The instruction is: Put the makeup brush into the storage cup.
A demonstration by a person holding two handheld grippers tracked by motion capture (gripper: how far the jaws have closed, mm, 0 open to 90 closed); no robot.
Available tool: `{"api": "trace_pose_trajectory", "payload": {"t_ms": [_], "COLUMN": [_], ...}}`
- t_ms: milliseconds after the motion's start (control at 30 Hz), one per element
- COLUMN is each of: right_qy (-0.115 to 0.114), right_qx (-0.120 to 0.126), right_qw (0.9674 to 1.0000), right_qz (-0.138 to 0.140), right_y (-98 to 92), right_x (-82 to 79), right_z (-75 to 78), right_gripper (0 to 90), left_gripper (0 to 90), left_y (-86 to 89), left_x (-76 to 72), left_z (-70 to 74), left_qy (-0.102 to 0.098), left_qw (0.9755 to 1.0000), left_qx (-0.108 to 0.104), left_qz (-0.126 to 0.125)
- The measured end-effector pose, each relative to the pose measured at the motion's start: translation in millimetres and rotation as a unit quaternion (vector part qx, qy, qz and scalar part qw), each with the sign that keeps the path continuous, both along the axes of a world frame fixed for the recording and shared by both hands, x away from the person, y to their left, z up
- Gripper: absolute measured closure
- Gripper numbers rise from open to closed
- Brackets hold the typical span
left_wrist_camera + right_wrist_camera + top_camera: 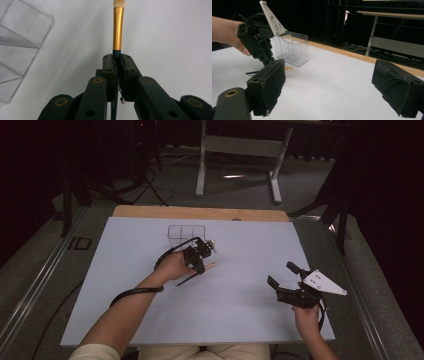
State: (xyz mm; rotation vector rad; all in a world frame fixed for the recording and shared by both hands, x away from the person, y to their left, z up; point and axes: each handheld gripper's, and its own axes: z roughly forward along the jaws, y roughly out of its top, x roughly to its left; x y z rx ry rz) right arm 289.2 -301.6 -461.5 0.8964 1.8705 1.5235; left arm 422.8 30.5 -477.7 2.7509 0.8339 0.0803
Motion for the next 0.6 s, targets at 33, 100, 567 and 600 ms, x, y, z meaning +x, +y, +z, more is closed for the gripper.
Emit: {"api": "trace_pose_trajectory", "payload": {"t_ms": [33,100,567,600], "right_qy": [0.0,0.001,0.004,0.005], "right_qx": [0.0,-0.001,-0.001,-0.002], "right_qw": [1.0,1.0,1.0,1.0], "right_qz": [0.0,0.0,0.001,0.001], "right_y": [0.1,0.3,2.2,2.3], "right_x": [0.0,0.0,0.7,0.8], "right_z": [0.0,-0.2,-0.7,-0.8], "right_gripper": [11.8,11.8,11.8,11.8], "left_gripper": [84.2,84.2,84.3,84.3], "left_y": [0.9,3.7,26.7,27.9], "left_x": [-0.9,-3.1,-15.2,-16.1], "left_z": [1.0,4.5,33.9,35.9], "left_qy": [-0.001,-0.005,-0.032,-0.034], "left_qw": [1.0,1.0,0.9979,0.9976], "left_qx": [-0.001,-0.006,-0.052,-0.056], "left_qz": [0.001,0.004,0.023,0.023]}}
